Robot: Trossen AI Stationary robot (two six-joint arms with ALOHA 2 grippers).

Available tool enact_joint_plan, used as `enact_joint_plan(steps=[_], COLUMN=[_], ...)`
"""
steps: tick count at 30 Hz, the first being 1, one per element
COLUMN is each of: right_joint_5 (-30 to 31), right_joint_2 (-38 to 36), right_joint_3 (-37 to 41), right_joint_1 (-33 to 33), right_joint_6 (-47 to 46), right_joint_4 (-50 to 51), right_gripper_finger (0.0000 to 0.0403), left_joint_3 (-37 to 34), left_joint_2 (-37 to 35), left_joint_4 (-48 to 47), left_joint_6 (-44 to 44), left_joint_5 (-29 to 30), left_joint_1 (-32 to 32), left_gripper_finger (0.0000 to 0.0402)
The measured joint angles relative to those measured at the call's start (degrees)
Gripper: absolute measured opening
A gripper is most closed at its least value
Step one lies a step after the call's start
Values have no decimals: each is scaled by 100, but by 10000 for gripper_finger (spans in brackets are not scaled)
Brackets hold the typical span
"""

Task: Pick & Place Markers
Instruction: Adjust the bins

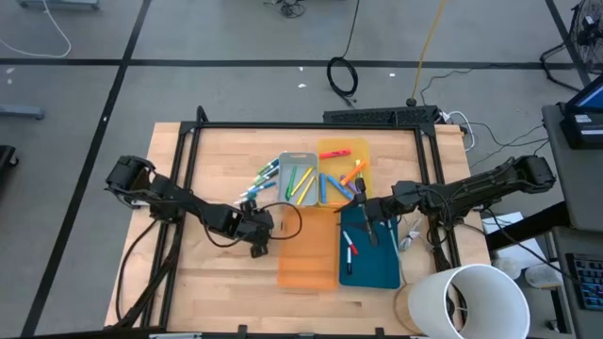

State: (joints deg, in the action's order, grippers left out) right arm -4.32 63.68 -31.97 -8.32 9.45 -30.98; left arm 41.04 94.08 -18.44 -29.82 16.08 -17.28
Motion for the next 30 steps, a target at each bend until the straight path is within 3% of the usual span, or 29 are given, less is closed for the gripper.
enact_joint_plan(steps=[6, 9, 17, 20, 27, 30], right_joint_5=[0, 2, 0, 2, 1, 1], right_joint_2=[0, 0, 0, 0, 0, 0], right_joint_3=[0, 0, 0, 0, 0, 0], right_joint_1=[0, 0, 9, 9, 9, 9], right_joint_6=[2, 6, -2, -12, 15, 18], right_joint_4=[-11, -7, -3, 1, 5, 20], right_gripper_finger=[141, 141, 141, 141, 141, 141], left_joint_3=[33, 31, 2, 2, 5, 30], left_joint_2=[-450, -596, -320, -164, -21, 99], left_joint_4=[-65, 615, 1090, 1237, 1749, 2100], left_joint_6=[386, 830, 913, 1049, 1507, 1614], left_joint_5=[85, 441, 945, 1099, 926, 710], left_joint_1=[-30, -82, 180, 305, 492, 524], left_gripper_finger=[246, 246, 233, 189, 22, 14])
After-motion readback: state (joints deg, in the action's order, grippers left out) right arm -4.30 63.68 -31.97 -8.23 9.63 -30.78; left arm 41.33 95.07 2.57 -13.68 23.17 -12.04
